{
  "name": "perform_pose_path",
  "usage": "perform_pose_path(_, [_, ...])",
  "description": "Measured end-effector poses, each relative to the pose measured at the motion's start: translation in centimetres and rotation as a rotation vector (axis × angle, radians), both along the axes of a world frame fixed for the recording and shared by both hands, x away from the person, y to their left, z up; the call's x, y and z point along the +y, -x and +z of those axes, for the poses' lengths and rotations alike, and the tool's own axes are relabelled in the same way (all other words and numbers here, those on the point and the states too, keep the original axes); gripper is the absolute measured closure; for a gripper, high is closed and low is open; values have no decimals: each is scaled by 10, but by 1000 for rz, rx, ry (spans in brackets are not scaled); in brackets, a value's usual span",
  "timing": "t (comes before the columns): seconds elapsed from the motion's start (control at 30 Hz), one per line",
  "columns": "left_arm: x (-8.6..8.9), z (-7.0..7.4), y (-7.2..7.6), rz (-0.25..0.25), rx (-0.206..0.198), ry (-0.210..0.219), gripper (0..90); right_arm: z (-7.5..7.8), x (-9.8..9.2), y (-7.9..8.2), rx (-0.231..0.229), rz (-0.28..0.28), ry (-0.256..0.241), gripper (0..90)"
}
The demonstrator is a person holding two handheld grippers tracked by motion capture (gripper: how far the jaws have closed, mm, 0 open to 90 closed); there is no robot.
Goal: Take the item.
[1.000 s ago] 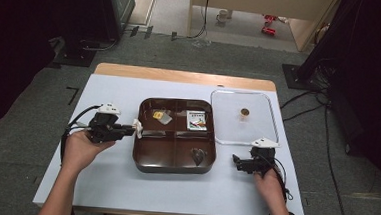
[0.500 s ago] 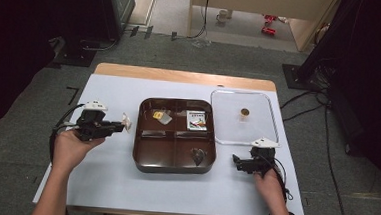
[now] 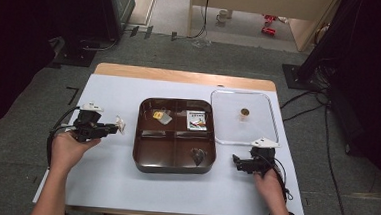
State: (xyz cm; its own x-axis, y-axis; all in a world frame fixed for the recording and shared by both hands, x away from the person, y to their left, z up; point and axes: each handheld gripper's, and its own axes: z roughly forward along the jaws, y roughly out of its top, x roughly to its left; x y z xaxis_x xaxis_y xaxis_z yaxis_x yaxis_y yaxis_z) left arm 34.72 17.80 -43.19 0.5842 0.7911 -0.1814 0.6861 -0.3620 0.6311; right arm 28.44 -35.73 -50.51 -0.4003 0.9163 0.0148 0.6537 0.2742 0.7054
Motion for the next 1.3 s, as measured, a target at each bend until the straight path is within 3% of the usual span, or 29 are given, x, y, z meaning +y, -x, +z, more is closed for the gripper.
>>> perform_pose_path(0.43, [-2, -22, -12, 33, 58, -49, 819, 0, 0, 0, -1, 0, 1, 0])
perform_pose_path(0.67, [-12, -31, -12, -7, 85, -93, 808, 0, 0, 0, 0, 0, 0, 0])
perform_pose_path(0.9, [-11, -35, -13, -1, 102, -79, 757, 0, 0, 0, 0, 0, 0, 0])
perform_pose_path(1.07, [-10, -32, -12, -5, 80, -64, 712, 0, 0, 0, 0, 0, 0, 0])
perform_pose_path(1.3, [-6, -25, -9, 7, 15, -46, 606, 0, 0, 0, 0, -1, 0, 0])
